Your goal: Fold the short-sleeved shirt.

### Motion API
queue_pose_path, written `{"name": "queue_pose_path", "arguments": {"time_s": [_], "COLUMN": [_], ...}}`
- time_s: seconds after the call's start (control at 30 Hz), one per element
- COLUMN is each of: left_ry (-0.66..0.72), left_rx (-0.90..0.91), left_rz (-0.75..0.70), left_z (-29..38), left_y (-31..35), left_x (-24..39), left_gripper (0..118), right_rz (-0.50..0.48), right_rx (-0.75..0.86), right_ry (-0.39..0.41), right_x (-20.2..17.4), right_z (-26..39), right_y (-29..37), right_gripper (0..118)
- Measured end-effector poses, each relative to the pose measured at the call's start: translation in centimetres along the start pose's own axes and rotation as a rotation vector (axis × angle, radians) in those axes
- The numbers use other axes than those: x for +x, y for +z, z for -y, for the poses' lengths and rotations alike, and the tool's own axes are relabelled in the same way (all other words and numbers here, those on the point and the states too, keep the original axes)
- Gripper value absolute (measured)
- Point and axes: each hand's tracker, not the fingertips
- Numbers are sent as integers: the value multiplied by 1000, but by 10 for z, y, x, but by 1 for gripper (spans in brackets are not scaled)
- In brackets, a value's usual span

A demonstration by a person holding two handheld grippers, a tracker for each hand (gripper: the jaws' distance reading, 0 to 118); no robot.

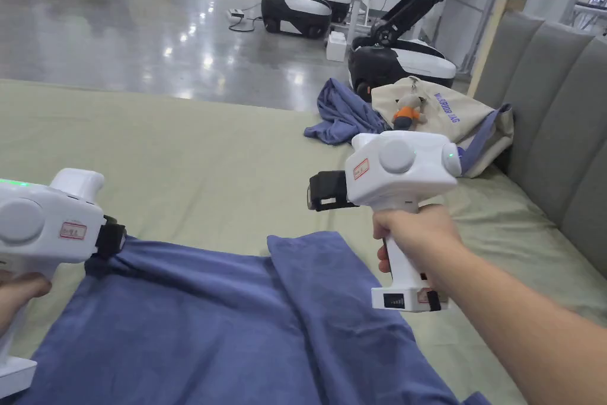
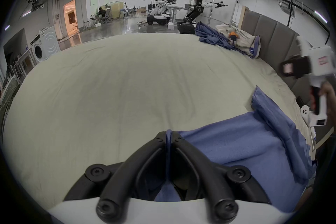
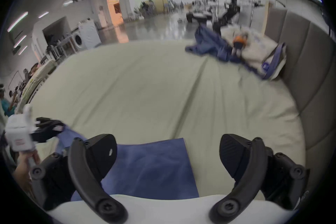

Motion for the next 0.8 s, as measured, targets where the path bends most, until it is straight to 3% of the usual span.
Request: {"name": "queue_pose_path", "arguments": {"time_s": [0.1,0.17,0.47,0.53,0.57,0.63,0.73,0.77,0.8], "left_ry": [19,23,9,10,9,14,15,15,13], "left_rx": [6,7,3,5,4,3,0,-2,-3], "left_rz": [15,18,19,19,21,21,20,19,18], "left_z": [-3,-6,-8,-9,-9,-9,-9,-9,-8], "left_y": [0,0,-4,-4,-4,-5,-7,-7,-8], "left_x": [-5,-3,-3,-4,-4,-6,-6,-6,-6], "left_gripper": [5,5,5,5,5,5,5,5,5], "right_rz": [11,-33,-14,-14,-12,67,40,41,32], "right_rx": [-68,-63,-93,-110,-114,-90,-85,-83,-71], "right_ry": [-49,-90,-42,-38,-41,5,-9,-9,-9], "right_x": [7,8,8,8,8,3,-2,-4,-5], "right_z": [1,1,19,21,23,26,29,29,30], "right_y": [-31,-37,-51,-55,-56,-53,-49,-47,-45], "right_gripper": [109,109,108,96,96,90,69,59,36]}}
